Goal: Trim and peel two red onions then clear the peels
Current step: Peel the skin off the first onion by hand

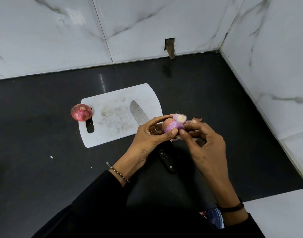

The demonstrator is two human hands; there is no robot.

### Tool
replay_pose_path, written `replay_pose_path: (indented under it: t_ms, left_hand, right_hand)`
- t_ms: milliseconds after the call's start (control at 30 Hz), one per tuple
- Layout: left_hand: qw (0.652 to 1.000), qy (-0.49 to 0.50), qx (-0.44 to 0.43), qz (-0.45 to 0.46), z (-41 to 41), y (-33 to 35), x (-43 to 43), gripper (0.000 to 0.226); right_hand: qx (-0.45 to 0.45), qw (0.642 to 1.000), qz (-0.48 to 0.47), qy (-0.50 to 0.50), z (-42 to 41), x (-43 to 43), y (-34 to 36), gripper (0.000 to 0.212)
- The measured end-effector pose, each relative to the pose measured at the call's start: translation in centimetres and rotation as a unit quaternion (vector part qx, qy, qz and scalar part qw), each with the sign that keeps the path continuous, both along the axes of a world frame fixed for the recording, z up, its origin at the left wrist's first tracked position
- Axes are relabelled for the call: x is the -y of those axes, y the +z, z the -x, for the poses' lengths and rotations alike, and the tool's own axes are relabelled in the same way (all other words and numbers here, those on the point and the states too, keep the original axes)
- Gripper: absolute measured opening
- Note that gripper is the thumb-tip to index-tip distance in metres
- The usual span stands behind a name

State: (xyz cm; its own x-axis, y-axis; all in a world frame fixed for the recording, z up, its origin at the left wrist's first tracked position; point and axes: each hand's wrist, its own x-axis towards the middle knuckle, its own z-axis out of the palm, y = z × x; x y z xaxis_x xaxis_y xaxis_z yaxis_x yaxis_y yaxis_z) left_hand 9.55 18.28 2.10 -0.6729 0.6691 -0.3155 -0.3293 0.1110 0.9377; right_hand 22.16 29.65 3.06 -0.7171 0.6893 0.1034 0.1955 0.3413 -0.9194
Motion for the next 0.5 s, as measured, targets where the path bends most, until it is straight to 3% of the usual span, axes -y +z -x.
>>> replay_pose_path:
  t_ms: [167, 333, 500]
  left_hand:
    - [0.998, 0.003, 0.057, -0.013, -0.2, 0.3, -0.4, 0.036]
    - [0.982, -0.018, 0.183, -0.048, 0.2, 0.1, -0.5, 0.057]
    - [0.971, -0.025, 0.232, -0.049, 0.2, 0.5, -0.7, 0.045]
  right_hand:
    - [-0.042, 0.995, -0.087, -0.015, 0.3, 0.6, 0.1, 0.018]
    - [-0.084, 0.988, -0.129, -0.016, 0.2, 0.6, -0.6, 0.017]
    - [-0.11, 0.978, -0.178, -0.021, 0.1, 0.6, -1.4, 0.025]
